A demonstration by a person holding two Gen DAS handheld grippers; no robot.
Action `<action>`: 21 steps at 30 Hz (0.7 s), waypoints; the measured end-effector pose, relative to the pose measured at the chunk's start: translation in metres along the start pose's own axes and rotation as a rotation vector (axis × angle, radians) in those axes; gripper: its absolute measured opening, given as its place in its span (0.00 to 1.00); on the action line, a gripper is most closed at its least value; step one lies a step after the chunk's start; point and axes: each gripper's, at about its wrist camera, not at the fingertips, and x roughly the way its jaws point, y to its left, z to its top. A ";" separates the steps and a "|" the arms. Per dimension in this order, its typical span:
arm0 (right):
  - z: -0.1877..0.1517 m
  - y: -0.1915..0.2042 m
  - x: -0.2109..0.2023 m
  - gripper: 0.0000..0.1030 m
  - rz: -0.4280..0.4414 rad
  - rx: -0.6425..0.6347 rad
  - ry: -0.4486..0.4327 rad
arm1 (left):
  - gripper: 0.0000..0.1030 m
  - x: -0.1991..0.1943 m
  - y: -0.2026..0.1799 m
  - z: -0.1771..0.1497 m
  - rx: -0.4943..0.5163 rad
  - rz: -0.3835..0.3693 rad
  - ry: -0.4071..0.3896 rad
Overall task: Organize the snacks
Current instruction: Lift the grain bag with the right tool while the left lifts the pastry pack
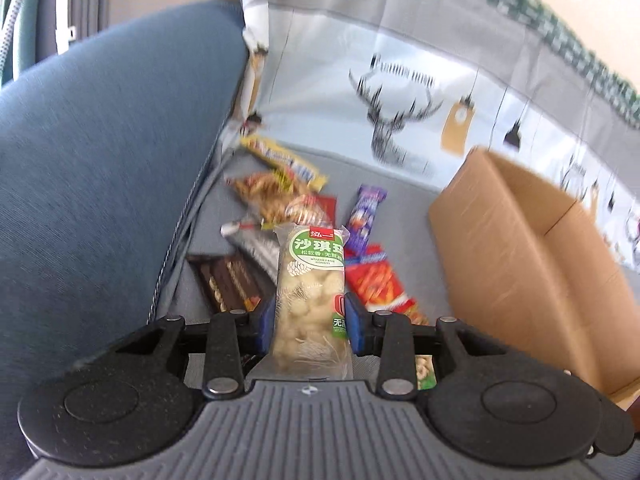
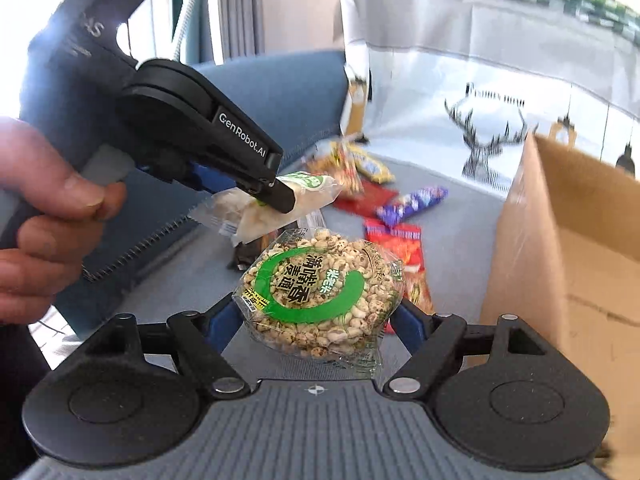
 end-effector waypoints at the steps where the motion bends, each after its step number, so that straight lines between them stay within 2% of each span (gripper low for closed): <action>1: 0.001 -0.001 -0.006 0.79 0.002 -0.003 -0.013 | 0.38 -0.005 -0.002 0.001 -0.003 -0.007 -0.015; 9: 0.023 -0.027 -0.065 0.79 0.013 0.016 -0.146 | 0.38 -0.032 -0.015 0.011 -0.036 -0.070 -0.123; 16: 0.049 -0.094 -0.123 0.79 -0.105 0.078 -0.244 | 0.38 -0.044 -0.043 0.011 -0.067 -0.120 -0.159; 21: 0.046 -0.160 -0.150 0.79 -0.242 0.101 -0.276 | 0.38 -0.051 -0.089 0.009 -0.007 -0.194 -0.211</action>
